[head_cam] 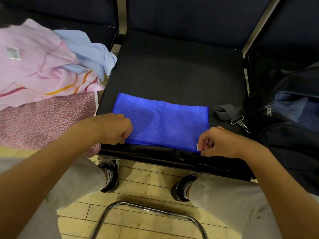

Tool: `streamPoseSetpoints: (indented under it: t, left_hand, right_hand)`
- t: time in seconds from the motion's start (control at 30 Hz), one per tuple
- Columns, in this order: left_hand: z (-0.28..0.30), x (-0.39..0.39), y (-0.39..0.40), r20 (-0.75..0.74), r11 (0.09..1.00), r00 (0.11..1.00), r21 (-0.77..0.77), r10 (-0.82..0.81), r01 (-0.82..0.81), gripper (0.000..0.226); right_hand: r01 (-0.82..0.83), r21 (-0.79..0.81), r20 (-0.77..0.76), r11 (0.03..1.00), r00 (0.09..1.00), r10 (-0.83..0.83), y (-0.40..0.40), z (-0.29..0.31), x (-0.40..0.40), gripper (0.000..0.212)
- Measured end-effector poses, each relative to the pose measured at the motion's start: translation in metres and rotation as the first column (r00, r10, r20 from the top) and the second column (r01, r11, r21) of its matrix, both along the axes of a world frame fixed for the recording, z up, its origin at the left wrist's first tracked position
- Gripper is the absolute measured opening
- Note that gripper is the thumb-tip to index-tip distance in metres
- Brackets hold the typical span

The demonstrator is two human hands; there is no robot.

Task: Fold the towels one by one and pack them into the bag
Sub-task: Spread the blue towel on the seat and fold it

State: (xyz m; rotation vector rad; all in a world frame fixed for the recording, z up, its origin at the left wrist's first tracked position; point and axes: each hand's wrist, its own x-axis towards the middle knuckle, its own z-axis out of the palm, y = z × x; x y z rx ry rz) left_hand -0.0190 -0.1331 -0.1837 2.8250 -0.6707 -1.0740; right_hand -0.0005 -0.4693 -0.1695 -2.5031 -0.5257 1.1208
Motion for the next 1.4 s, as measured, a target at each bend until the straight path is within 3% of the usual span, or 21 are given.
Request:
streamPoseSetpoints:
  t: [0.13,0.3,0.53,0.73,0.83,0.93,1.07,1.17,1.23,1.3,1.4]
  left_hand:
    - [0.004,0.001,0.005,-0.016,0.998,0.998,0.041,-0.056,0.057,0.025]
    - [0.003,-0.001,0.003,0.027,0.986,0.994,0.132,-0.109,0.104,0.034]
    - [-0.001,-0.002,0.005,0.001,0.99,1.0,0.137,-0.014,0.014,0.044]
    - [-0.003,-0.001,0.016,-0.061,0.995,0.994,0.024,0.093,-0.092,0.03]
    - [0.012,0.005,0.024,0.142,0.986,0.98,-0.115,0.138,-0.122,0.009]
    - [0.044,0.011,0.03,0.239,0.896,0.917,-0.392,0.318,-0.209,0.013]
    - [0.071,0.017,0.041,0.276,0.705,0.738,-0.612,0.615,-0.359,0.01]
    - [0.077,0.021,0.039,0.283,0.584,0.593,-0.702,0.754,-0.407,0.009]
    - [0.08,0.022,0.035,0.212,0.475,0.526,-0.764,0.824,-0.436,0.004]
    - [0.083,0.024,0.029,0.161,0.384,0.454,-0.801,0.877,-0.459,0.003]
    - [0.086,0.03,0.021,0.152,0.32,0.367,-0.829,0.918,-0.458,0.002]
  right_hand:
    - [-0.026,-0.017,-0.058,1.0,0.998,0.025,-0.001,0.002,0.0,0.018]
    - [-0.02,-0.056,0.01,0.998,1.0,0.021,0.0,0.004,0.0,0.016]
    - [-0.06,-0.142,0.074,0.988,0.995,0.071,0.006,0.006,-0.005,0.022]
    - [0.01,-0.091,0.312,0.996,0.95,0.019,0.003,0.014,0.003,0.022]
    - [0.107,0.098,0.505,0.989,0.851,-0.142,0.004,0.018,0.006,0.018]
    - [0.165,0.288,0.549,0.943,0.779,-0.304,0.005,0.023,0.012,0.014]
    - [0.367,0.59,0.344,0.72,0.692,-0.634,0.011,0.043,0.022,0.026]
    - [0.526,0.766,0.038,0.369,0.536,-0.844,0.018,0.051,0.025,0.014]
    - [0.618,0.776,-0.209,0.123,0.436,-0.875,0.02,0.051,0.023,0.004]
    - [0.669,0.738,-0.425,-0.087,0.36,-0.831,0.023,0.048,0.022,0.01]
    - [0.693,0.657,-0.626,-0.296,0.281,-0.728,0.029,0.046,0.023,0.01]
